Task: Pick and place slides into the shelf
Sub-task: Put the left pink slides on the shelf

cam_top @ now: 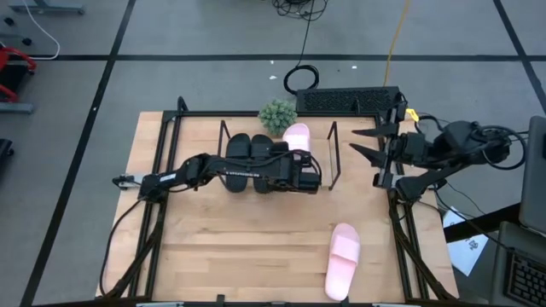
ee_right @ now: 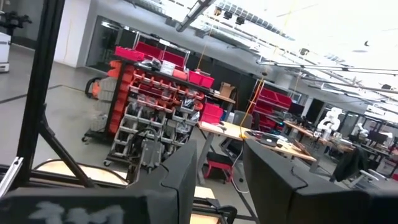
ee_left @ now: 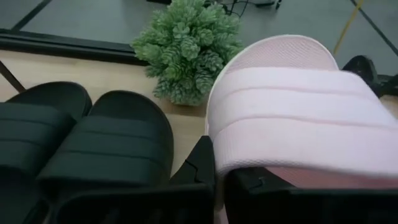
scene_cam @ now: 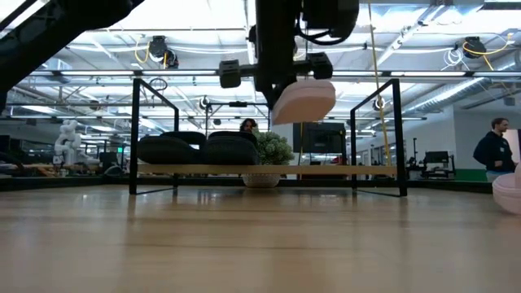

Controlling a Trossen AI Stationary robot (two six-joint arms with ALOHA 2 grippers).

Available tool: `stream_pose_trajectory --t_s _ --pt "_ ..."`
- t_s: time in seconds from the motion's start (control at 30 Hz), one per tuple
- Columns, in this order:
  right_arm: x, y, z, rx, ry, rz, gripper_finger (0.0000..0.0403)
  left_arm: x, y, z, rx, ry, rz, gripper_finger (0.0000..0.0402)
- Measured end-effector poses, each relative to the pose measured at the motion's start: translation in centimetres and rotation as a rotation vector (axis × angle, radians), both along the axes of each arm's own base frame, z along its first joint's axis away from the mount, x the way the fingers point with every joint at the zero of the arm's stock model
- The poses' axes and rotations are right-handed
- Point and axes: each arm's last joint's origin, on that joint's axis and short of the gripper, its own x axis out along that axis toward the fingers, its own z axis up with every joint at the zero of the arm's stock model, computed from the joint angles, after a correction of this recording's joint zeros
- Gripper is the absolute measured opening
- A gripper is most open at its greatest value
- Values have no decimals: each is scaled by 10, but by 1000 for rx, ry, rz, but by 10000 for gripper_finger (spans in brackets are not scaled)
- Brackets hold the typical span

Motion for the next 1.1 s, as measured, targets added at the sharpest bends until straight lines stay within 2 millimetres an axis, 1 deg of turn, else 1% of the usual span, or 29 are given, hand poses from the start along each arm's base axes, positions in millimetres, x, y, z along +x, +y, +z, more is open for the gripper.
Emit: stream_pose_trajectory --t_s 0.1,0.3,0.43,0.73,1.1 --pt "2 1 -1 -1 3 0 121 1 3 -8 -10 6 8 0" --pt "3 1 -1 -6 7 -1 121 1 8 -34 -30 22 29 0" --pt "3 1 -1 -6 7 -1 121 1 12 -43 -39 14 42 0" --pt "4 1 -1 -7 8 -1 121 -2 15 -52 -60 44 50 0" --pt "4 1 -1 -7 8 -1 121 -2 17 -53 -59 50 53 1"
